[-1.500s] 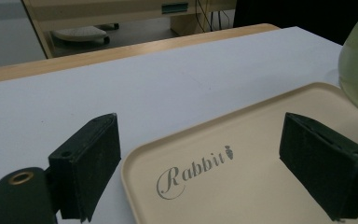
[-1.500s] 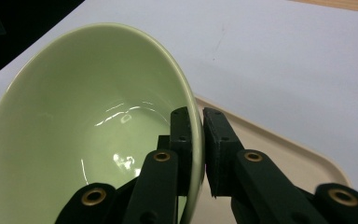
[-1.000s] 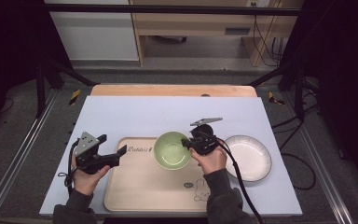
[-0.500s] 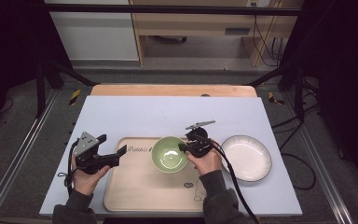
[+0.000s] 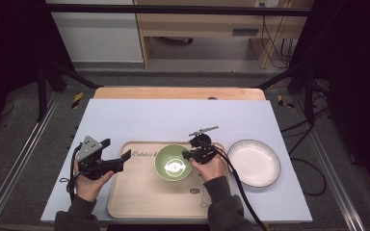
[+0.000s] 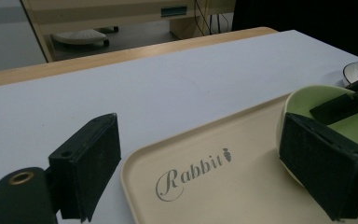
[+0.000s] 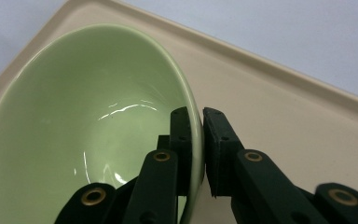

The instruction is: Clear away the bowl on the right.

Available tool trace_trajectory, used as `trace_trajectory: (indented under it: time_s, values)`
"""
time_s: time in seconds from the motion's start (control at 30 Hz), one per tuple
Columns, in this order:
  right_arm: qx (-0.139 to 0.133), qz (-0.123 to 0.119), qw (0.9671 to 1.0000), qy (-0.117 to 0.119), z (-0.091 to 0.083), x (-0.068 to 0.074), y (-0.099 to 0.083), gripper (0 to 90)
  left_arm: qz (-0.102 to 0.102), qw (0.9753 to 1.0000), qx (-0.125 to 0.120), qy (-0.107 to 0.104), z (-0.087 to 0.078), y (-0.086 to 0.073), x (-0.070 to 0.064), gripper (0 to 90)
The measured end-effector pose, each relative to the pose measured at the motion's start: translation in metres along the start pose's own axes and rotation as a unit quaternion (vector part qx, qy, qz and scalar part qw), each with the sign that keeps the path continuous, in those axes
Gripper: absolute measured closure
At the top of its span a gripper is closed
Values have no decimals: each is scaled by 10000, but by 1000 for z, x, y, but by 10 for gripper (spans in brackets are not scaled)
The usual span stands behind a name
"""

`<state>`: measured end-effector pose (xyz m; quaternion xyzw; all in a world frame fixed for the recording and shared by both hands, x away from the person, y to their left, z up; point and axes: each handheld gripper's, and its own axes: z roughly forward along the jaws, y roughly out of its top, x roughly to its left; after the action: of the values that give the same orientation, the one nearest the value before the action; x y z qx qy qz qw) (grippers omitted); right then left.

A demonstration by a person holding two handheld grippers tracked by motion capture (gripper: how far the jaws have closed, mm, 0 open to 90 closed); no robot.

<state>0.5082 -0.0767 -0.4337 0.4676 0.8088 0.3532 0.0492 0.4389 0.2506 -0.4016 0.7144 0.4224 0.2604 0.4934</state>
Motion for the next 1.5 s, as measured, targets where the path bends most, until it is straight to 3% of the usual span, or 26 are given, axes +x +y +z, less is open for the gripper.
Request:
trace_trajectory:
  time_s: [0.3, 0.37, 0.5, 0.67, 1.0, 1.1, 1.33, 1.5]
  values:
    - [84, 19, 10000, 38, 8, -1, -1, 828, -12, 10000, 1, -4, 0, 0, 1, 120]
    - [122, 124, 9998, 38, 8, 0, -1, 828, -11, 10000, 1, -2, 0, 0, 1, 120]
    - [110, 31, 9999, 45, 10, -3, -2, 831, -11, 10000, 1, 0, 0, 0, 1, 120]
    - [154, 108, 9998, 55, 13, -7, -4, 836, -11, 10000, 5, 5, 0, 0, 1, 120]
    - [82, 107, 9999, 107, 14, -9, -5, 831, -2, 10000, 17, -5, 0, 0, 0, 120]
    - [-70, 40, 9999, 124, 9, -9, -5, 755, -21, 10000, 0, -3, 0, 0, 1, 120]
    - [-470, -120, 9987, -167, -5, -7, -3, 528, -24, 10000, -2, 4, -1, 0, 1, 120]
    - [-762, -149, 9969, -103, -19, -8, -2, 404, -24, 10000, 9, 11, -1, 0, 1, 120]
